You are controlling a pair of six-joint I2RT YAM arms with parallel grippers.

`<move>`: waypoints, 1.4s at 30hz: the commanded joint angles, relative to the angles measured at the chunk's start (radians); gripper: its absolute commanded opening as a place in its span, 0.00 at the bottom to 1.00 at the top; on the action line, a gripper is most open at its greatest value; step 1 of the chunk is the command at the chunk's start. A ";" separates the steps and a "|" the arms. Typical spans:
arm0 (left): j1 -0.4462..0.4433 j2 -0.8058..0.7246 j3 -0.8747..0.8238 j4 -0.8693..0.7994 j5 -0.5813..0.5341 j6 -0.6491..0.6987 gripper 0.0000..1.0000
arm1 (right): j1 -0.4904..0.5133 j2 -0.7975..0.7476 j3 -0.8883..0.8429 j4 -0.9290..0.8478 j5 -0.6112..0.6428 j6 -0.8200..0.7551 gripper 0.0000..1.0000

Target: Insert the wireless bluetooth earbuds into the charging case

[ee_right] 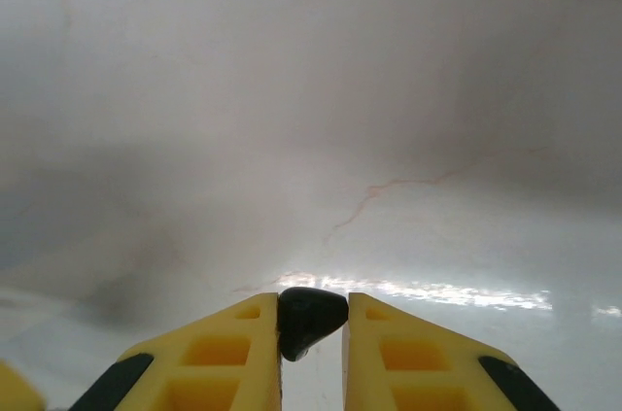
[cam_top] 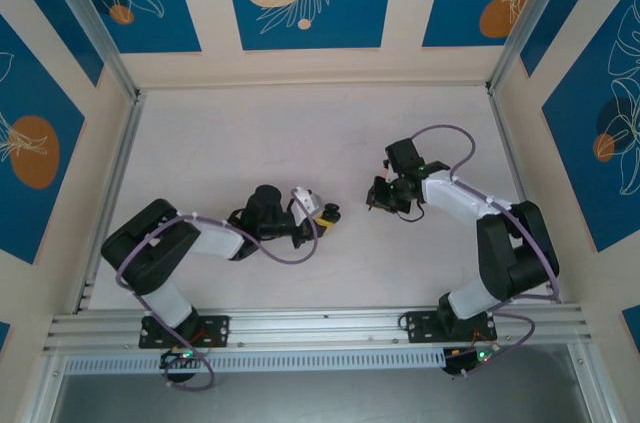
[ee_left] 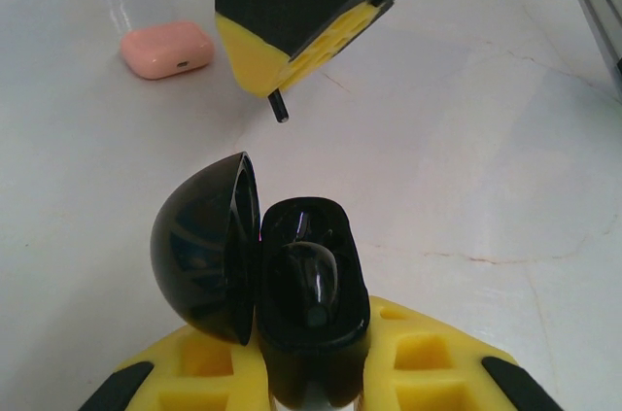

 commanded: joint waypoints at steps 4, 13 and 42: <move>-0.014 0.087 0.038 0.145 -0.032 -0.035 0.10 | 0.053 -0.097 -0.080 0.138 0.037 0.043 0.19; -0.014 0.178 0.071 0.229 -0.041 -0.071 0.10 | 0.125 -0.200 -0.141 0.204 0.072 0.068 0.19; -0.014 0.167 0.048 0.271 -0.060 -0.083 0.10 | 0.215 -0.139 -0.125 0.338 0.047 0.071 0.19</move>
